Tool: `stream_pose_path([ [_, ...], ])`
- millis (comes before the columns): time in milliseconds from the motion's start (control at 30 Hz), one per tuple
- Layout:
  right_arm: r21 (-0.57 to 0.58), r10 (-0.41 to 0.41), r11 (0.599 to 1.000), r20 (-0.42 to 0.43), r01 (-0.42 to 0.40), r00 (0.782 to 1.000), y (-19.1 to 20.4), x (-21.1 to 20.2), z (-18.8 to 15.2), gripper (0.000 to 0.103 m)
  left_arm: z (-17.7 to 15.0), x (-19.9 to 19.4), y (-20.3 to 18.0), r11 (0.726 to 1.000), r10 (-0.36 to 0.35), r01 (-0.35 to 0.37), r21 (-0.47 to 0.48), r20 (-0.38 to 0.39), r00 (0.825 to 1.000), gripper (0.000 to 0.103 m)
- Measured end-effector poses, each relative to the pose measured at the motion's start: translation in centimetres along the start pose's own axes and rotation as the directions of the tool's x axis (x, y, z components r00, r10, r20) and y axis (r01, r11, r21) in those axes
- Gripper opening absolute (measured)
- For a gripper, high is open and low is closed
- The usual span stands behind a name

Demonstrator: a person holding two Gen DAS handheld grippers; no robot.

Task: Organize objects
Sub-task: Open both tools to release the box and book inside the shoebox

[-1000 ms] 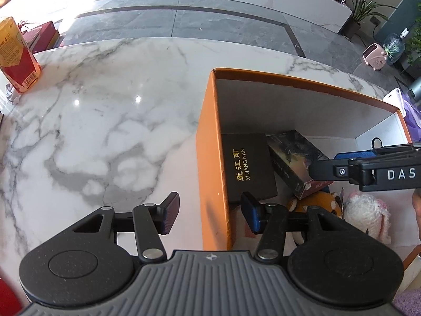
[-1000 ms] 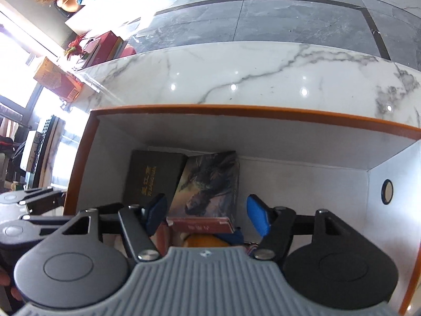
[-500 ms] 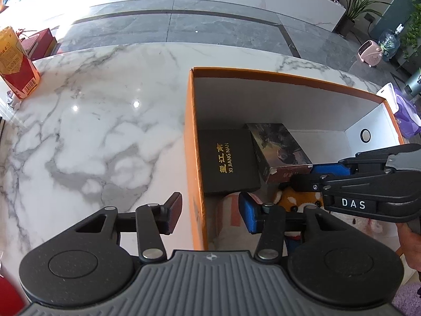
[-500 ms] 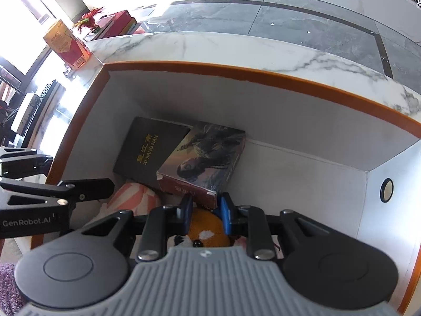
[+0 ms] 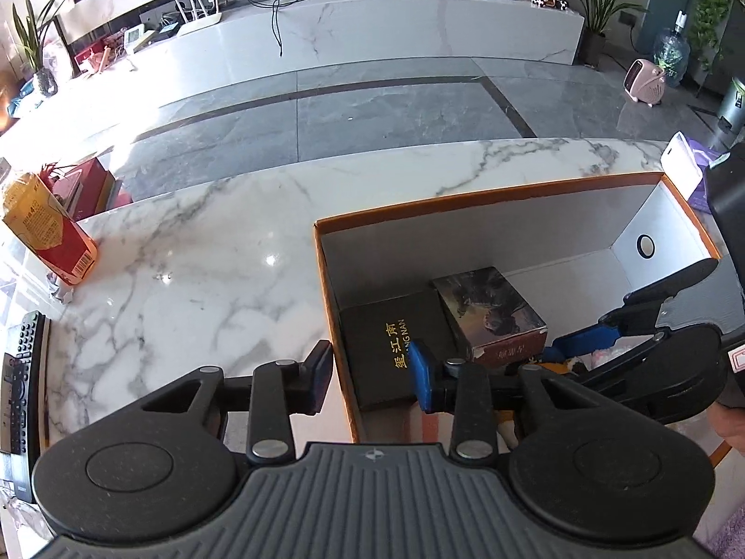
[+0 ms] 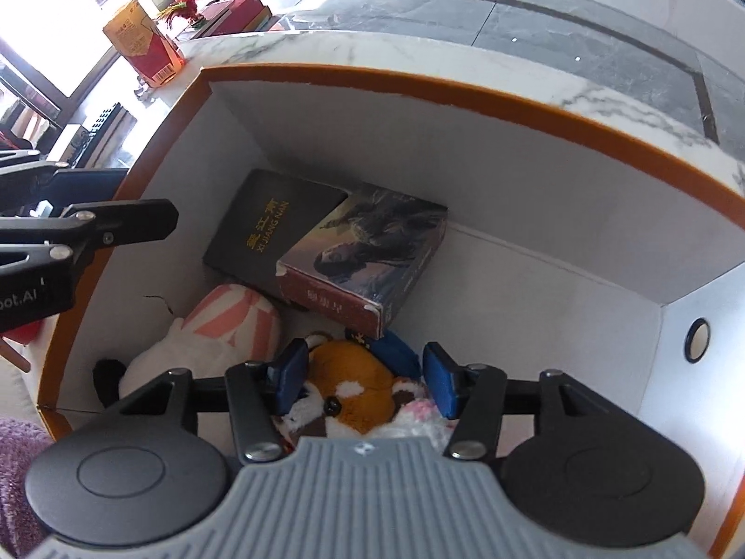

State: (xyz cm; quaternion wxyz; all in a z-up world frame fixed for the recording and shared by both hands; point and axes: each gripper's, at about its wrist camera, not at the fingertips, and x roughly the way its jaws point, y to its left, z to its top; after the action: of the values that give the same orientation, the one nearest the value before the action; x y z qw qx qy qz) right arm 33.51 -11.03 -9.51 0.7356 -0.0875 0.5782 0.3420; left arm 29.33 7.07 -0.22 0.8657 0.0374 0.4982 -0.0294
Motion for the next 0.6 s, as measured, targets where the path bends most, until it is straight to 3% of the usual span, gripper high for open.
stream_pose_path([
  [200, -0.029, 0.042, 0.999, -0.013, -0.043, 0.999, 0.1, -0.6, -0.5, 0.044, -0.2, 0.2, -0.2, 1.0, 0.004, -0.004, 0.006, -0.005, 1.0, 0.04],
  [433, -0.119, 0.048, 0.992, -0.01, -0.049, 0.999, 1.4, -2.4, -1.0, 0.043, -0.3, 0.2, -0.1, 1.0, -0.011, 0.011, -0.016, -0.005, 1.0, 0.04],
  [600, -0.069, 0.038, 0.997, -0.008, -0.038, 0.999, 1.5, -1.1, -0.5, 0.046, -0.7, -0.8, 0.3, 0.999, -0.021, 0.022, -0.04, 0.02, 1.0, 0.04],
])
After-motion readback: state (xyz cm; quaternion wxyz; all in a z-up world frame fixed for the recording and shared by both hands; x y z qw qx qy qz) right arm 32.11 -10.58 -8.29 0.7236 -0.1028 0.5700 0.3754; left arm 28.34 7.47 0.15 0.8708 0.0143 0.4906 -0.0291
